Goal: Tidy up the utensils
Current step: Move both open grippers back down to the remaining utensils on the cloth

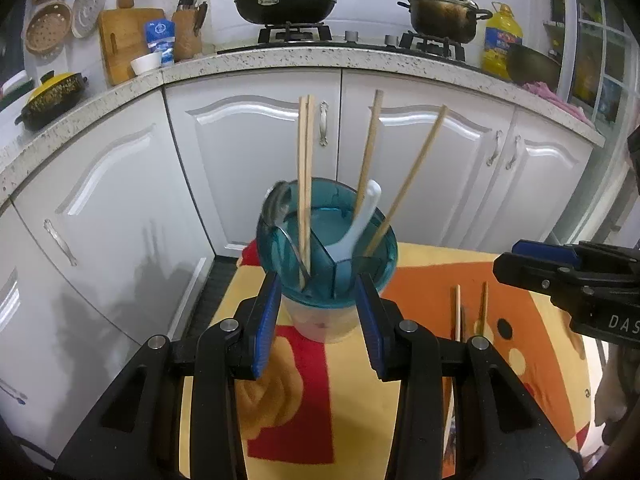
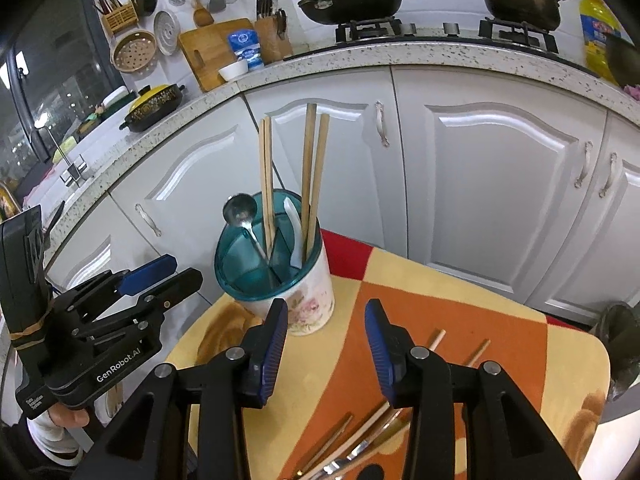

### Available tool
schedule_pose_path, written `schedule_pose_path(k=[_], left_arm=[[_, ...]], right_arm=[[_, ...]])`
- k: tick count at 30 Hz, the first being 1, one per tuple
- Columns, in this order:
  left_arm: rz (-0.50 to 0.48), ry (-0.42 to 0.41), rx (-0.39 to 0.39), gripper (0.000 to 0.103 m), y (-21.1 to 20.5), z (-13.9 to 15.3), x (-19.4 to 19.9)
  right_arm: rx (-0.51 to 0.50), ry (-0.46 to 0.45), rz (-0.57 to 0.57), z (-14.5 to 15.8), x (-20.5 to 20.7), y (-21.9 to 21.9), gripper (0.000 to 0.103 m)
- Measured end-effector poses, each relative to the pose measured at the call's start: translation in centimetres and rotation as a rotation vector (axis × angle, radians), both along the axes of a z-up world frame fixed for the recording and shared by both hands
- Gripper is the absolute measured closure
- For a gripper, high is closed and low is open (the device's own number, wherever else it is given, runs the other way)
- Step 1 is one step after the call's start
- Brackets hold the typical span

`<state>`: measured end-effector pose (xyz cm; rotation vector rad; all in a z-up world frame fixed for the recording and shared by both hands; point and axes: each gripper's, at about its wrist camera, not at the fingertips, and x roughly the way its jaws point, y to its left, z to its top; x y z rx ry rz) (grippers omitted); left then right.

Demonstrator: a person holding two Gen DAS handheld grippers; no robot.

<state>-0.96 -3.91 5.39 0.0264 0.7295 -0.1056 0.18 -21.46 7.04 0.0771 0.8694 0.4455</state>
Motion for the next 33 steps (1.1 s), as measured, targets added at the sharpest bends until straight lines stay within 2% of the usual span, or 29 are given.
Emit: schedule_pose_path(k=[18,33], left_arm=[[-0.038,0.055,0.005,0.066,-2.2,-2.4,-1.3],[-0.067,0.140,-0.017,0.066,-3.2,-5.1,-1.5]], right_arm=[[-0.024,0.066,-0.067,-2.5,-2.2,-3.7,0.063],[-0.058,0.147,-0.112,-5.7,-3.0,-6.2,0.062]])
